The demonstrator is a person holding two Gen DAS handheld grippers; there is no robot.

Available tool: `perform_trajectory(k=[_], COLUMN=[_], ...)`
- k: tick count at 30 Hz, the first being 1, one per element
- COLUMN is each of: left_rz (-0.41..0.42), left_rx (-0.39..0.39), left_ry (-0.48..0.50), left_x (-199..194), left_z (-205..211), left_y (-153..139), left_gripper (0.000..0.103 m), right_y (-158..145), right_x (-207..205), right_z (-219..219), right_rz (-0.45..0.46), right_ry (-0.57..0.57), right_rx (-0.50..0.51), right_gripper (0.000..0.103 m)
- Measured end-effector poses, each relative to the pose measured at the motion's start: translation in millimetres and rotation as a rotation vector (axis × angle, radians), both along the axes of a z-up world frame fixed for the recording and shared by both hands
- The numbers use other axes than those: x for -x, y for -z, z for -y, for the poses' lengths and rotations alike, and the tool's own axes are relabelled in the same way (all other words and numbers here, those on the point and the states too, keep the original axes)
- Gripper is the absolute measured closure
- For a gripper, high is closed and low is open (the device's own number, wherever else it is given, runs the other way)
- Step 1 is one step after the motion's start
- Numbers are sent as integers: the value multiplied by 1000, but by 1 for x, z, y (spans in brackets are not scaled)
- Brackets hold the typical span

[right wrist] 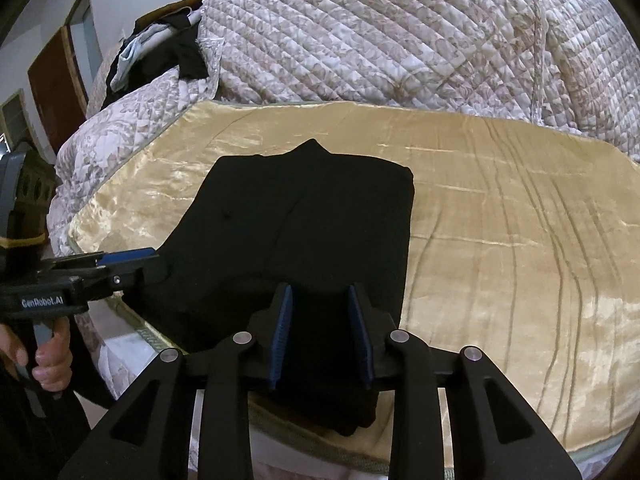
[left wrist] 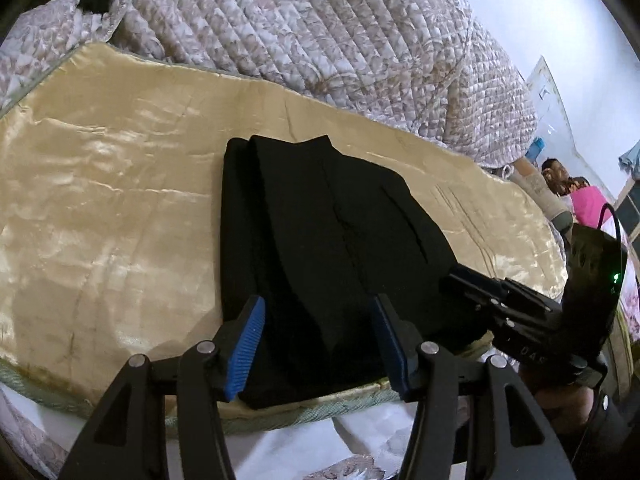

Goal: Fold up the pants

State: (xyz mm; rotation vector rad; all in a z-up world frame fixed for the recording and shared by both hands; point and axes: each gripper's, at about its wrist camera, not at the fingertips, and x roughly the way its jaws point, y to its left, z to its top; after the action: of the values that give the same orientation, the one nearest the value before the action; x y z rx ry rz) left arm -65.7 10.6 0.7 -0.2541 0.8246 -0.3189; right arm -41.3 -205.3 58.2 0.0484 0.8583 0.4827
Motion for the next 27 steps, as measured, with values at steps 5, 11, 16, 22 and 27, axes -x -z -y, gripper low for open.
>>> perform_trajectory(k=[5, 11, 16, 22, 27], left_rz=[-11, 7, 36, 49, 35], left_rx=[6, -33, -53, -89, -89], left_ry=[-16, -45, -59, -71, -93], left_x=[-1, -1, 4, -4, -6], left_z=[-1, 0, -3, -11, -14], left_y=[3, -1, -8, -12, -10], left_gripper=[49, 78, 90, 102, 102], right_y=[0, -1, -2, -12, -1], right_x=[1, 0, -1, 2, 3], right_z=[-1, -2, -2, 1, -14], right_rz=[0, 0, 0, 24, -4], right_ry=[0, 4, 4, -2, -53], right_rx=[0, -4, -3, -44, 23], right_gripper=[70, 69, 69, 69, 69])
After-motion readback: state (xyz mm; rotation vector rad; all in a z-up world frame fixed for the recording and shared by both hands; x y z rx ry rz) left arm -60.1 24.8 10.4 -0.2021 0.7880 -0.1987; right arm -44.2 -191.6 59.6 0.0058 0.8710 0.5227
